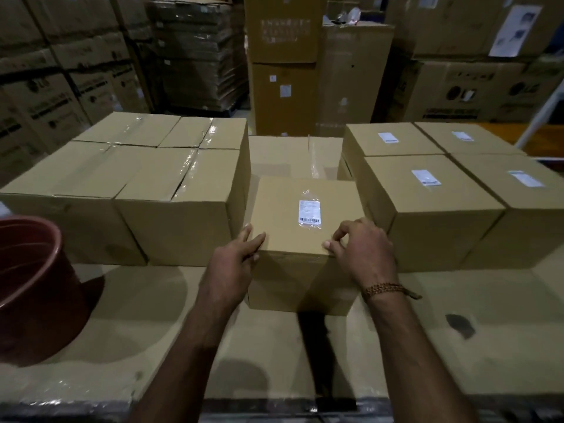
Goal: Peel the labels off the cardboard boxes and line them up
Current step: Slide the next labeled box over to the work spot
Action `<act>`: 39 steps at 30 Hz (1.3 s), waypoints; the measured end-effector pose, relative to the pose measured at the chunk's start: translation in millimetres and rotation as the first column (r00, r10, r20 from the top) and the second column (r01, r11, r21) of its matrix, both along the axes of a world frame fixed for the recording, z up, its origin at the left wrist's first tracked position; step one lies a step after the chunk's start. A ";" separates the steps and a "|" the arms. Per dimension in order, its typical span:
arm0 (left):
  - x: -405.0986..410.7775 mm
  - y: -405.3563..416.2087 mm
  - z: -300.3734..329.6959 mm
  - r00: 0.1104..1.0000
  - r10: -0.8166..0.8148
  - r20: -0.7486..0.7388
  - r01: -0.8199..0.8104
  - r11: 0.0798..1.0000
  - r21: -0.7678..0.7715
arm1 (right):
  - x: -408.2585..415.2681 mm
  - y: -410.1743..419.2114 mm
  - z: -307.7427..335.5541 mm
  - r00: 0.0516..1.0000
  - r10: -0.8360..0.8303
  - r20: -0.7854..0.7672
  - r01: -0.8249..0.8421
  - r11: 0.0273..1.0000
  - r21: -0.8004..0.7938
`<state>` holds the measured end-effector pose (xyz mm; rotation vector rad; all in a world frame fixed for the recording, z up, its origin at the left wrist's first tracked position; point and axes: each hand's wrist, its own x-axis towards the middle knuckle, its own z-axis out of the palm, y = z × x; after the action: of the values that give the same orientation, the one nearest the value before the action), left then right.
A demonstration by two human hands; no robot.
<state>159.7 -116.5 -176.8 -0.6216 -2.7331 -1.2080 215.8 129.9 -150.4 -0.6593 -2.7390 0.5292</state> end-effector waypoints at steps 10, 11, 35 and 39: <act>70.3 -85.6 5.9 1.000 0.023 0.017 -0.022 0.999 -0.049 | 74.8 -85.0 2.8 1.000 0.011 0.007 -0.011 1.000 -0.001; 75.9 -93.2 6.0 0.999 0.033 0.015 -0.032 0.998 -0.059 | 79.4 -91.6 3.5 1.000 0.016 0.005 -0.016 1.000 0.001; 136.6 -135.0 33.3 0.953 0.299 0.050 -0.291 0.949 -0.118 | 114.9 -121.9 12.4 0.991 0.127 0.038 -0.126 0.992 -0.014; 141.9 -139.0 35.5 0.919 0.393 0.044 -0.388 0.918 -0.086 | 111.4 -132.6 11.6 0.986 0.169 0.014 -0.169 0.986 -0.001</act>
<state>301.6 -255.5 -141.3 -0.0311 -2.7758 -1.0427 327.2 -2.7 -138.8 -0.4341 -2.8236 0.5628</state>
